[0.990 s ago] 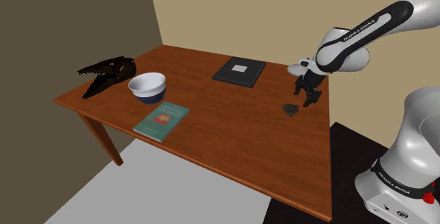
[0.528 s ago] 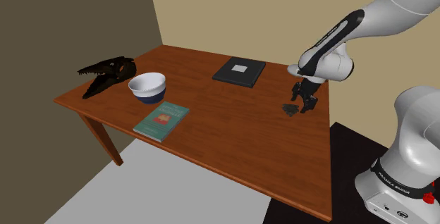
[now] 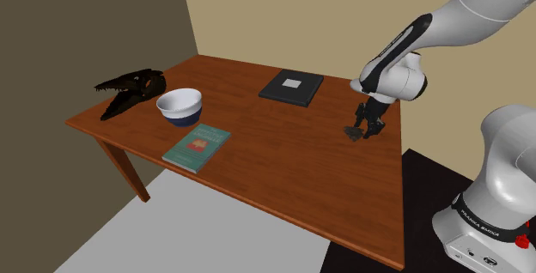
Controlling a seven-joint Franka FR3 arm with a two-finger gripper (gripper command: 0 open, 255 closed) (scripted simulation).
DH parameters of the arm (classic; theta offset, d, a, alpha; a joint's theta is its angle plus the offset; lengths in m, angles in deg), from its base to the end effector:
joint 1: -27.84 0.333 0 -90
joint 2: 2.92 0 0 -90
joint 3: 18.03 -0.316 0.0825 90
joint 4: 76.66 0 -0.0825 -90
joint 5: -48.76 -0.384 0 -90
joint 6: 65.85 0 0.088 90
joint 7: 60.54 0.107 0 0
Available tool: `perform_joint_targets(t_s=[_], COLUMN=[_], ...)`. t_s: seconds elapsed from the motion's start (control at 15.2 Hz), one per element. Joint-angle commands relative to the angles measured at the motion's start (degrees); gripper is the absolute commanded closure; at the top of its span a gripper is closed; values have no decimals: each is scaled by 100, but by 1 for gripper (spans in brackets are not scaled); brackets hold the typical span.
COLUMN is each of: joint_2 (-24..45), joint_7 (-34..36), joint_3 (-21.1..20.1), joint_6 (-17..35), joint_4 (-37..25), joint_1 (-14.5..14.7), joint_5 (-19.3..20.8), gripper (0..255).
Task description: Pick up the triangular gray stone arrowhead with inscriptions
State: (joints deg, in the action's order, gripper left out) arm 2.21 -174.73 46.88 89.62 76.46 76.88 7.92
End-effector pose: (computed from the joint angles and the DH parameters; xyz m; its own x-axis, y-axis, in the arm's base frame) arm 0.3861 -0.1427 0.2231 0.4660 0.8596 0.2094 0.8730 -0.4852 0.0490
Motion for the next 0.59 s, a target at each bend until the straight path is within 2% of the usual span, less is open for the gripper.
perform_joint_targets(t_s=[0.0, 0.2, 0.33, 0.4, 0.46, 0.53], joint_2=[1, 5, -531, -846, -1099, -1262], joint_7=[-3, -18, 840, 1387, 1845, 2135], joint_3=[-2, -10, 453, 541, 445, 186], joint_6=[-1, 5, 135, 179, 167, 109], joint_4=[0, 7, 131, 189, 223, 236], joint_1=[0, -5, 273, 232, 24, -304], joint_5=[-4, -22, 1144, 1891, 2511, 2897], gripper=[255, 255, 255, 255, 255, 255])
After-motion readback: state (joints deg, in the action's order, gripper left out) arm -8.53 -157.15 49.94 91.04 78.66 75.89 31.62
